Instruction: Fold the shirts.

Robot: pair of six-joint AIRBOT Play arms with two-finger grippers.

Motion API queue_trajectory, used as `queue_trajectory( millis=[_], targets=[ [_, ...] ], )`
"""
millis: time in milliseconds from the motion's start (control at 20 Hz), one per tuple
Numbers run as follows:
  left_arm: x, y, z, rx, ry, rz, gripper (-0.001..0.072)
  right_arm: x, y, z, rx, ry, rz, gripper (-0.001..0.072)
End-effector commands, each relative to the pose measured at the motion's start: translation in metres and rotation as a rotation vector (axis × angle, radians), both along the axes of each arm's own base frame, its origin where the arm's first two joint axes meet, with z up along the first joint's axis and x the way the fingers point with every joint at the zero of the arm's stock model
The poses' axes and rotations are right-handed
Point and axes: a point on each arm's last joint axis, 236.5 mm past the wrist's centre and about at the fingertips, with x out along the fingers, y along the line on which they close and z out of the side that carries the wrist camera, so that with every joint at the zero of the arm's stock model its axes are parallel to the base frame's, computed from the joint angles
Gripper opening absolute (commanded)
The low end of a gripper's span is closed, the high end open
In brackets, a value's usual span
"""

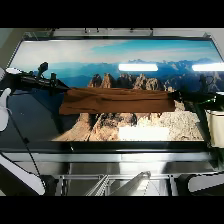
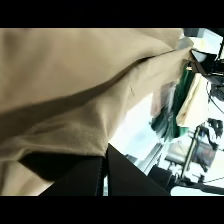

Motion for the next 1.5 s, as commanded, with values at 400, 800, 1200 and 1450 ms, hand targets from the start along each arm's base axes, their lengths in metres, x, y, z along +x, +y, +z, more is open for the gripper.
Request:
queue_trajectory(
  millis=[400, 800, 1200, 1450],
  targets=[
    [0.029, 0.014, 0.037, 0.004, -0.058, -0.08, 0.0292, -0.025, -0.02, -0.007, -0.148, 0.136, 0.166, 0.0544],
    [0.019, 0.009, 0.043, -0.002, -0.004, -0.047, 0.0015, -0.033, -0.011, -0.037, -0.145, 0.294, 0.173, 0.0639],
    [0.008, -0.119, -0.019, 0.313, -0.088, -0.273, 0.0016, -0.014, 0.056, -0.032, -0.058, 0.233, 0.267, 0.0018],
    [-0.021, -0.219, -0.063, 0.439, -0.199, -0.442, 0.0026, -0.011, 0.025, 0.034, -0.041, 0.137, 0.298, 0.0017]
  ],
)
